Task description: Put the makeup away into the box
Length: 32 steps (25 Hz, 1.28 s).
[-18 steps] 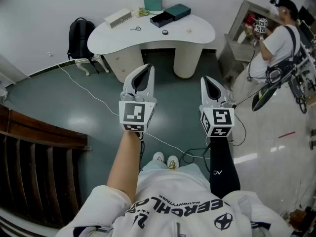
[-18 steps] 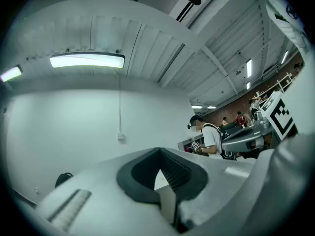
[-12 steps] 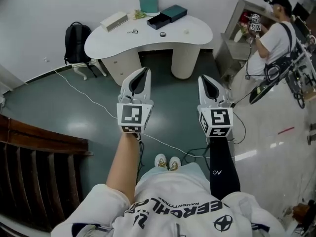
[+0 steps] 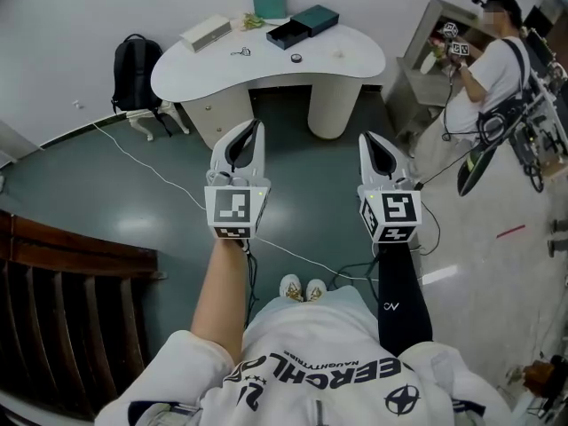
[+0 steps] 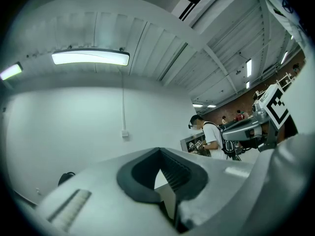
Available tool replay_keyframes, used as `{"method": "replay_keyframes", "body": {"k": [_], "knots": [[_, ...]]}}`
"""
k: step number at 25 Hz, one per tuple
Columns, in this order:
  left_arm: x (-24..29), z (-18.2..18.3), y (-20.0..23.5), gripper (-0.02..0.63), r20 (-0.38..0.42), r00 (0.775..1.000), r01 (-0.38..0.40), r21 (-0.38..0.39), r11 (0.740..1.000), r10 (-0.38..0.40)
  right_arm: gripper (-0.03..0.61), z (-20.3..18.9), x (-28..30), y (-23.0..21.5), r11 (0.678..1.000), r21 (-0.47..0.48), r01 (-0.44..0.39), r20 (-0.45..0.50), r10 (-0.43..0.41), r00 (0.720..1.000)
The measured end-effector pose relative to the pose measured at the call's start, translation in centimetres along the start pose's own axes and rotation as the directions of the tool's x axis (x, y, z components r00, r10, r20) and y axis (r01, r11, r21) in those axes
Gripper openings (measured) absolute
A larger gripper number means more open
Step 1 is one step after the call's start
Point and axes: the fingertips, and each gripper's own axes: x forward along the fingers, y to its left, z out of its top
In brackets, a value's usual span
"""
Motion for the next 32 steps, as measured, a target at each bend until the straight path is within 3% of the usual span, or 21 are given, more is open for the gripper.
{"method": "replay_keyframes", "body": {"k": [2, 4, 5, 21, 32], "knots": [[-0.1, -0.2, 0.3, 0.008, 0.000, 1.000, 0.003, 0.001, 1.000, -0.003, 0.058, 0.3, 0.3, 0.4, 1.000, 0.022, -0.002, 0.026, 0.001, 1.000], [0.0, -0.1, 0.6, 0.008, 0.001, 1.000, 0.003, 0.004, 1.000, -0.003, 0.199, 0.6, 0.7, 0.8, 0.999, 0.036, -0.009, 0.040, 0.008, 0.999], [0.1, -0.1, 0.8, 0.008, 0.001, 1.000, 0.004, 0.005, 1.000, -0.004, 0.206, 0.7, 0.8, 0.8, 0.999, 0.041, -0.007, 0.042, 0.005, 0.999], [4.4, -1.0, -1.0, 0.008, -0.012, 0.997, 0.074, -0.029, 0.997, -0.074, 0.215, -0.8, 2.3, -2.5, 0.998, 0.054, 0.040, 0.029, -0.041, 0.999], [17.5, -3.0, 0.9, 0.008, -0.022, 0.996, 0.083, -0.038, 0.996, -0.083, 0.213, -2.2, 14.3, -9.7, 0.997, 0.078, 0.014, 0.038, -0.017, 0.999]]}}
